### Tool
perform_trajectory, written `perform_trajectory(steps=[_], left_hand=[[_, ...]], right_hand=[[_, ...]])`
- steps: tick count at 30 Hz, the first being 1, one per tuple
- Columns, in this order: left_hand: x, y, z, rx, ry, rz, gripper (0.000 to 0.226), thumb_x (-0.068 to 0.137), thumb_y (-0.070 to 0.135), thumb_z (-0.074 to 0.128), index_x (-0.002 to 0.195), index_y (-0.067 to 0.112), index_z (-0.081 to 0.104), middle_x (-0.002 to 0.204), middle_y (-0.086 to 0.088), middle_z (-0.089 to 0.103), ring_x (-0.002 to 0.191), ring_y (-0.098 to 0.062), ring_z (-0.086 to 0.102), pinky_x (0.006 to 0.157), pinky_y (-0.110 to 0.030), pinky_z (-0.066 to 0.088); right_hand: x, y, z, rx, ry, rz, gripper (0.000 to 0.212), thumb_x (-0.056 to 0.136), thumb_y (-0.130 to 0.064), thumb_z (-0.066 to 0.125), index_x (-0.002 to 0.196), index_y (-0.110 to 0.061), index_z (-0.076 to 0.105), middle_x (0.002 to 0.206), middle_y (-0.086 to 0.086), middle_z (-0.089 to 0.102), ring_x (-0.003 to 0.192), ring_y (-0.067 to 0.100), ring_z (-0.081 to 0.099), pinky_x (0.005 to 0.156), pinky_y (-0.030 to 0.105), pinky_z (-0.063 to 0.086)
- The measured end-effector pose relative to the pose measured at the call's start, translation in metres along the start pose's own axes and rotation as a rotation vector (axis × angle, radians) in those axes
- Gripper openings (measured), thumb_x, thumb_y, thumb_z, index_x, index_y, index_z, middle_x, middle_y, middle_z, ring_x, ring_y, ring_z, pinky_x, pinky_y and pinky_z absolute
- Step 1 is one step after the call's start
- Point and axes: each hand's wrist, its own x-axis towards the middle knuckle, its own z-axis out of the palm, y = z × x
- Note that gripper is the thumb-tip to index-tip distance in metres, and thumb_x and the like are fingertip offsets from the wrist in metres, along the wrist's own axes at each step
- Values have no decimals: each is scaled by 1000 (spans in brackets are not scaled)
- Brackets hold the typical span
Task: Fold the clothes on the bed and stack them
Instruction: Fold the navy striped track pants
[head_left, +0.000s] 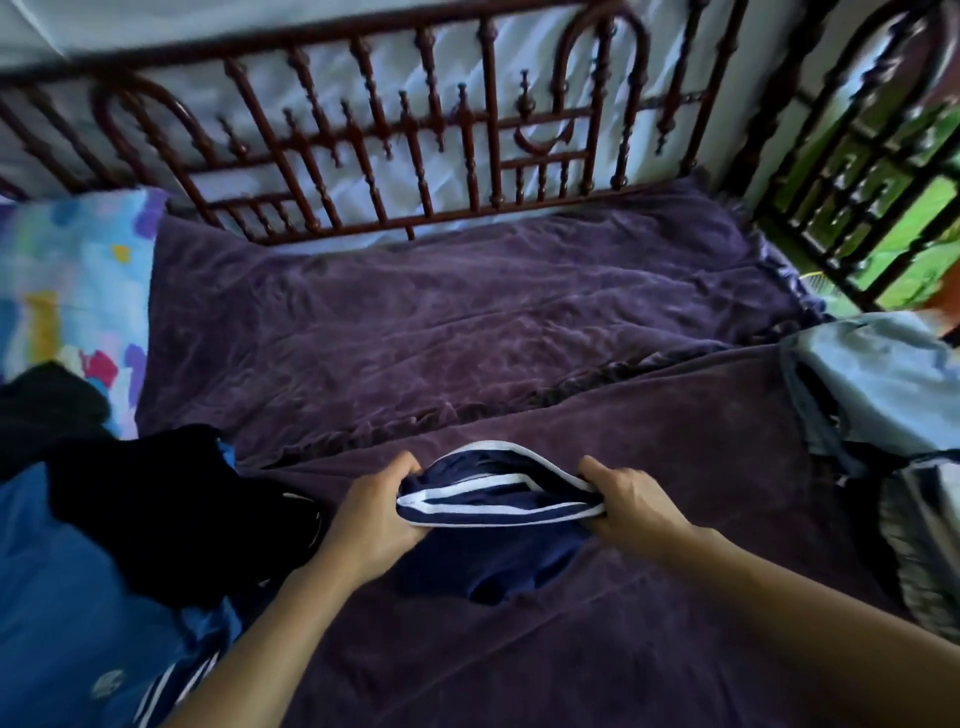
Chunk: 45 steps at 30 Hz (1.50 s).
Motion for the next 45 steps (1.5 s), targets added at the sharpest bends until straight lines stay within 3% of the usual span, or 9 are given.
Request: perform_trajectory(steps=[3,14,19,24,27,29,33,38,45], left_hand=[[-19,31,-9,4,19,84,35,67,19,79,79,24,47,74,19,62,56,-7,55,56,-26,40],[-83,150,22,57,42,304,40,65,21,80,84,28,45,64,9,64,54,-9,55,56,-34,44],[-91,228,56,-25,-9,403,36,65,18,83,81,21,51,64,6,64,58,-8,56,57,-30,44],[-89,306,112,-127,-56,459,42,62,15,85,79,25,48,57,6,55,57,-3,53,52,-20,36],[-76,349,158,-204,-151,455,46,56,19,87,77,29,47,61,7,57,51,-1,48,58,-28,42],[-61,377,189,-263,-216,440,45,52,22,86,76,28,48,65,8,61,55,-3,48,60,-30,46],[-33,424,257,-395,-344,337,45,58,2,87,74,22,50,67,9,62,57,-1,51,58,-21,45],[4,459,348,-580,-438,28,36,63,-4,82,84,9,56,74,2,65,63,-2,58,56,-15,46],[77,478,451,-682,-320,-369,34,67,0,81,91,10,58,80,-2,66,68,-11,60,55,-18,44]], right_hand=[[-30,-4,-20,33,23,17,24,79,-27,65,89,-20,44,78,5,66,79,38,59,61,38,39],[-201,9,-91,-3,235,138,23,79,-26,61,84,-30,38,81,9,66,84,41,58,60,34,32],[-269,47,-143,-56,263,242,30,75,-24,61,83,-30,33,78,3,63,80,35,60,63,39,44],[-329,104,-205,-205,281,314,19,68,-22,53,81,-29,41,73,-8,51,70,20,50,64,36,45],[-364,138,-242,-234,254,389,20,75,-16,54,90,-29,51,79,-9,48,71,16,46,64,30,39],[-381,162,-265,-204,181,443,29,77,-11,54,88,-36,46,79,-13,50,72,15,50,66,31,43],[-387,240,-303,-190,69,486,24,75,-15,54,93,-32,53,86,-12,63,79,14,60,72,33,52],[-344,343,-339,-226,-157,518,33,79,-21,61,110,-33,60,99,-8,64,89,14,59,77,31,50],[-246,463,-328,-433,-291,515,34,81,-22,58,114,-22,57,114,4,63,105,27,60,75,29,45]])
